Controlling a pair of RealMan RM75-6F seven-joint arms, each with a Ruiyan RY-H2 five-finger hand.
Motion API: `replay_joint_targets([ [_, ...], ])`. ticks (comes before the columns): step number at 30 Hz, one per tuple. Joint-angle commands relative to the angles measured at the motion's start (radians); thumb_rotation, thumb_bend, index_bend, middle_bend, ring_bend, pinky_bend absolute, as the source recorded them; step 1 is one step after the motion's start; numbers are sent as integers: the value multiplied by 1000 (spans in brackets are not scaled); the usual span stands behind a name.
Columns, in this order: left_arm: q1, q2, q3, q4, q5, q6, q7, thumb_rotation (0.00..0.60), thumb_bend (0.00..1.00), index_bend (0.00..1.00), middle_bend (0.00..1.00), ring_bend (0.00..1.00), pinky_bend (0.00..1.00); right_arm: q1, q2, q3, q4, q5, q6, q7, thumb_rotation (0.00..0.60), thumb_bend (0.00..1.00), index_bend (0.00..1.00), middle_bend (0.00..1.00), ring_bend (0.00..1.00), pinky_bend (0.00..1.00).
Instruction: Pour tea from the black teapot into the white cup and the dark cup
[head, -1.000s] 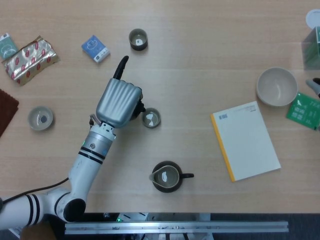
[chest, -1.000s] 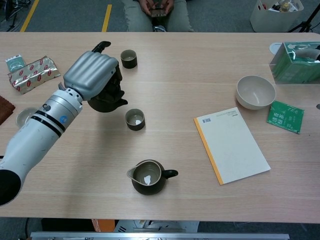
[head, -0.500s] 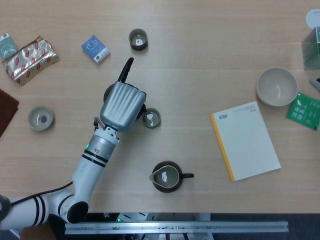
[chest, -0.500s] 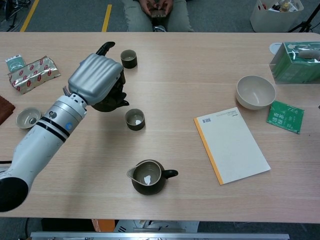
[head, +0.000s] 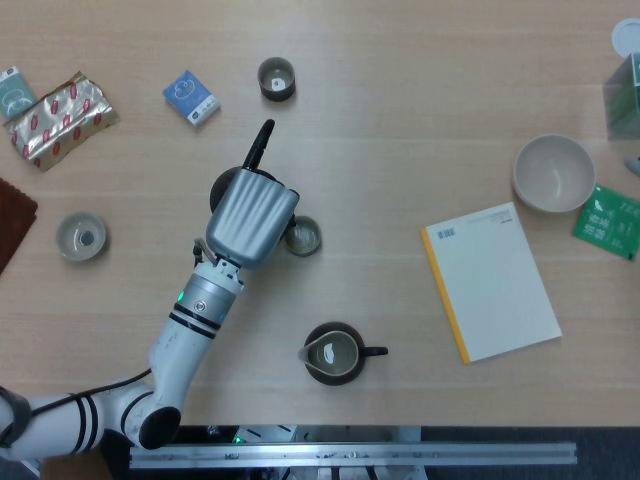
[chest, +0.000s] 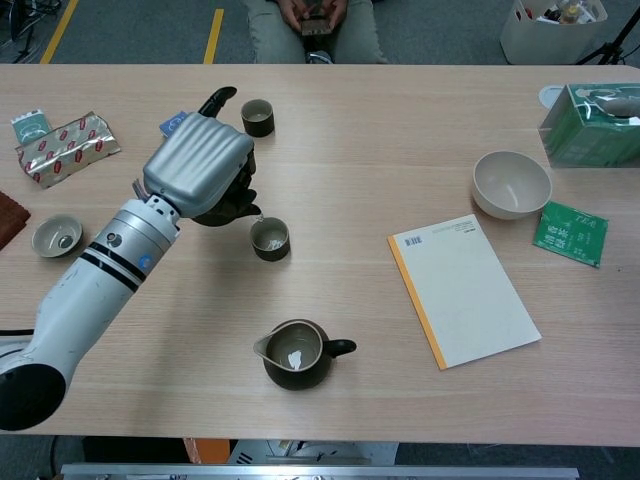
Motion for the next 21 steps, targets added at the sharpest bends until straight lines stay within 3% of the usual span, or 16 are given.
replay_joint_targets([
  [1, 0, -1, 1, 3, 5, 3, 1, 599, 307, 986, 1000, 868, 3, -1, 0, 1, 0, -1, -1, 1, 600, 195, 64, 145, 27, 38],
  [21, 12, -11, 13, 27, 64, 33, 22, 599, 307, 986, 1000, 868, 3, -9, 2, 10, -1, -3, -3, 10, 600, 195, 64, 145, 27, 38],
])
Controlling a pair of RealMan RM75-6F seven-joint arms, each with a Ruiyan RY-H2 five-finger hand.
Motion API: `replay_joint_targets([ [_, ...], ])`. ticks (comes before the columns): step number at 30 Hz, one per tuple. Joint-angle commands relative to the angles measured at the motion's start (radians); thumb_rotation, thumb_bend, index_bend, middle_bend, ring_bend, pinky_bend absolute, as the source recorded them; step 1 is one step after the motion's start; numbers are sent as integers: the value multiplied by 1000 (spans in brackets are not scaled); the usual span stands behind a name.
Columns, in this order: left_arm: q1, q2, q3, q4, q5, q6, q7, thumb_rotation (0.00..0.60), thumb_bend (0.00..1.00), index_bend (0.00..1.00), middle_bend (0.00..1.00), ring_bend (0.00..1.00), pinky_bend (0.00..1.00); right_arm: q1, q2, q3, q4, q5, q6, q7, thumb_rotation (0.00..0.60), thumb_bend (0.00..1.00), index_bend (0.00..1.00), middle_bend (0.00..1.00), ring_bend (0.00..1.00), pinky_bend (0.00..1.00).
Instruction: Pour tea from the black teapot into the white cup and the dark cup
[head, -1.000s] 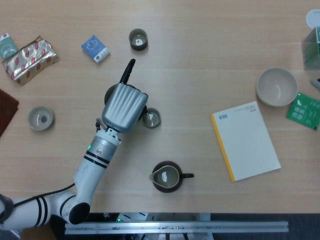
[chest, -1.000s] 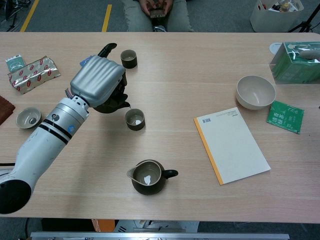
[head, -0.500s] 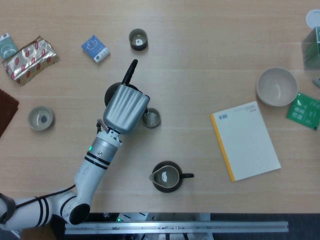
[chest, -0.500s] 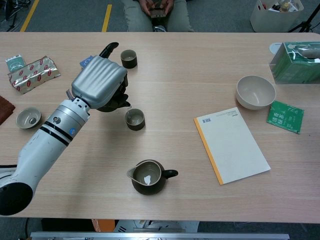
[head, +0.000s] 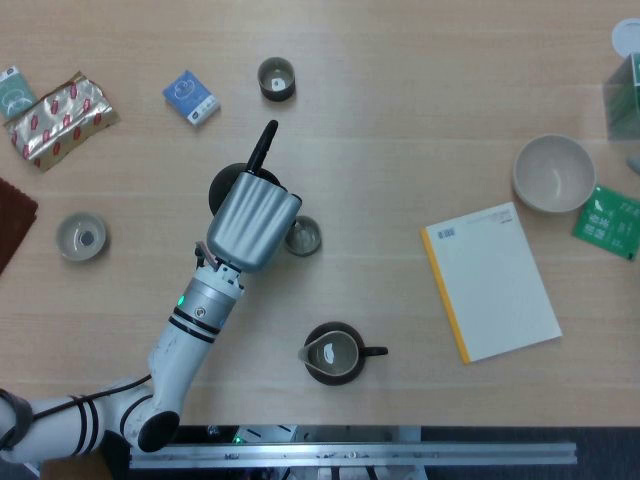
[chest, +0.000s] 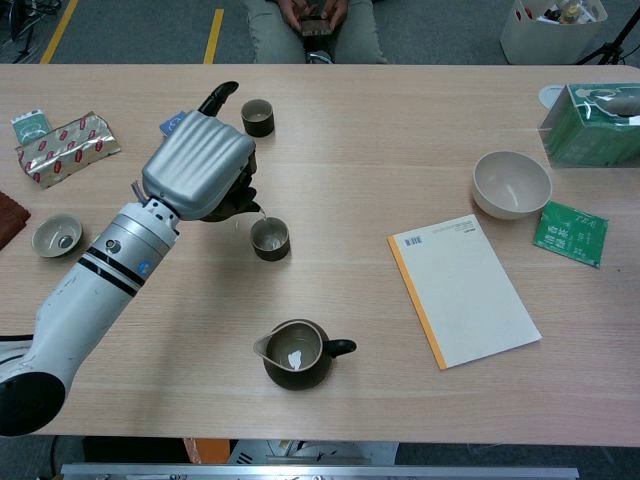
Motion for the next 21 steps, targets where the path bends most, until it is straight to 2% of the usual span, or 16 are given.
replay_joint_targets([
  [1, 1, -1, 1, 4, 6, 3, 3, 599, 307, 986, 1000, 868, 3, -2, 0, 0, -1, -1, 2, 1, 600, 195, 64, 145, 27, 38],
  [21, 12, 2, 2, 29, 45, 13, 2, 599, 307, 986, 1000, 867, 3, -11, -4, 8, -6, 3, 6, -16, 600, 196, 64, 145, 27, 38],
])
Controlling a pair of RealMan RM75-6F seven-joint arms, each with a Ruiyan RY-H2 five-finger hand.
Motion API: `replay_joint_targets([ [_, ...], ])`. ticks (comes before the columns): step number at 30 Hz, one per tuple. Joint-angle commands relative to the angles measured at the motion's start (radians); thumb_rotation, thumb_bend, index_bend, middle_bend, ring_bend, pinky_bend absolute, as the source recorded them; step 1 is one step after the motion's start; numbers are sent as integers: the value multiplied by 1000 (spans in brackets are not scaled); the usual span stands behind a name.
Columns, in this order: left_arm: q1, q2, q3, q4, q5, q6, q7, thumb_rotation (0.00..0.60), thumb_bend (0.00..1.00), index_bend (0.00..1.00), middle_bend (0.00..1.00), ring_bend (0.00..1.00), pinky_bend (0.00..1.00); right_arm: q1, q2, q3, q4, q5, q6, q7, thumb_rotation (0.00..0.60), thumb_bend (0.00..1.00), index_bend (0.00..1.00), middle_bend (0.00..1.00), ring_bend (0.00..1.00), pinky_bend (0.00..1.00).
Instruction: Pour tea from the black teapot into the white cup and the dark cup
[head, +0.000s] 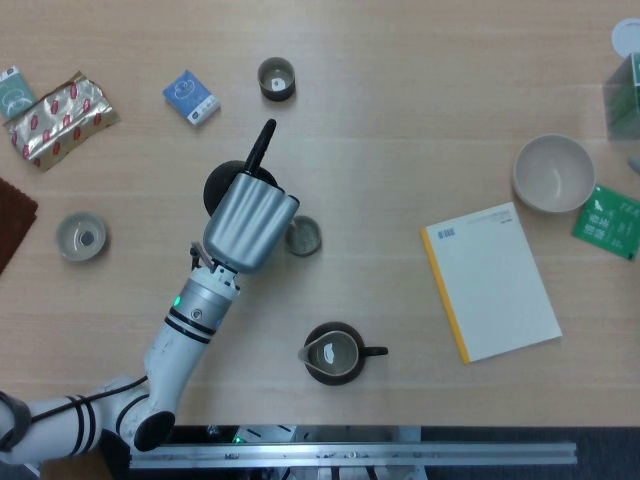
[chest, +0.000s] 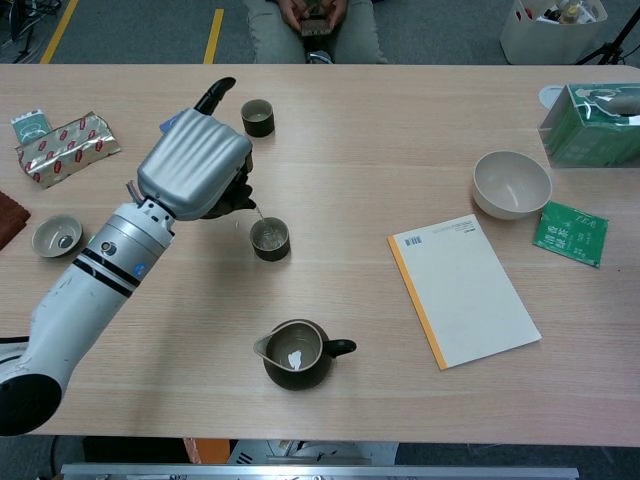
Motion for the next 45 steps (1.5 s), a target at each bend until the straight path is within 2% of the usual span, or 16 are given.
replay_joint_targets([
  [1, 0, 0, 0, 4, 6, 2, 3, 597, 307, 986, 1000, 867, 3, 0, 0, 1, 0, 1, -1, -1, 600, 196, 64, 145, 27, 38],
  [31, 13, -1, -9, -2, 14, -5, 3, 600, 307, 985, 1000, 867, 3, -7, -2, 9, 1, 7, 0, -12, 600, 195, 64, 145, 27, 38],
  [36, 17, 12, -16, -37, -10, -25, -32, 598, 307, 985, 1000, 867, 3, -5, -2, 11, -3, 8, -4, -17, 600, 196, 64, 145, 27, 38],
  [45, 22, 51, -44, -116, -76, -76, -192, 599, 307, 986, 1000, 867, 3, -5, -3, 14, -17, 17, -9, -35, 600, 196, 64, 145, 27, 38],
])
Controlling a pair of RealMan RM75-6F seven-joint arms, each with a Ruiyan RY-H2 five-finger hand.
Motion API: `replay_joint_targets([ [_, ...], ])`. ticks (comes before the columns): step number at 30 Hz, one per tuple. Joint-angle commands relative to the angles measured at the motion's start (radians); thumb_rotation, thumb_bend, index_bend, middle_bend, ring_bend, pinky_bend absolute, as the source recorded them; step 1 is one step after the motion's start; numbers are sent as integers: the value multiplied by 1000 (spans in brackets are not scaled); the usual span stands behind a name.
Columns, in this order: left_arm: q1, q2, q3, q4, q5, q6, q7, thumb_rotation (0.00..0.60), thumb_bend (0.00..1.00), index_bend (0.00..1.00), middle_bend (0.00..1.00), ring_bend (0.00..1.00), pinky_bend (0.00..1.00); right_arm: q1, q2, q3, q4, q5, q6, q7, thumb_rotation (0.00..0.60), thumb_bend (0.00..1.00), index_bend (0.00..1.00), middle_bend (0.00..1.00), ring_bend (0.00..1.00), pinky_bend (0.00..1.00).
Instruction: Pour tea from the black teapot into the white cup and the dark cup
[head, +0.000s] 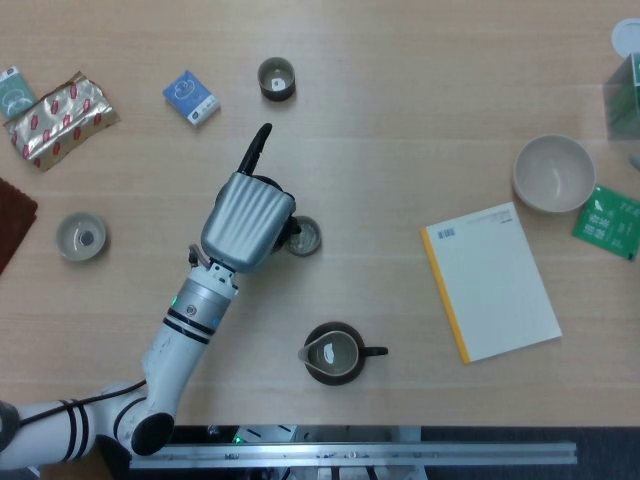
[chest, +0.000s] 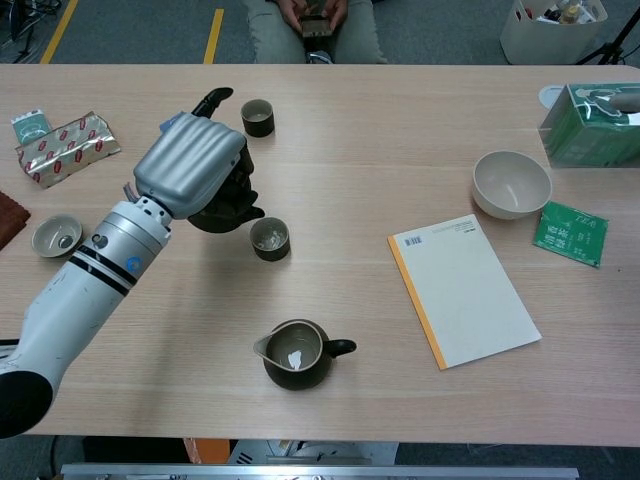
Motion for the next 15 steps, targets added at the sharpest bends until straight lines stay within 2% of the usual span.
replay_joint_targets([
  [1, 2, 22, -13, -25, -18, -15, -64, 599, 307, 985, 1000, 867, 3, 1, -1, 2, -4, 4, -2, -6, 600, 196, 64, 145, 27, 38],
  [10, 13, 83, -30, -42, -13, -10, -239, 600, 307, 982, 1000, 863, 3, 4, -1, 6, -21, 13, -10, -26, 600, 195, 64, 145, 27, 38],
  [15, 30, 126, -35, -30, -21, -2, -340, 600, 307, 978, 1000, 860, 35, 4, -3, 4, -27, 16, -15, -30, 600, 196, 64, 145, 27, 38],
])
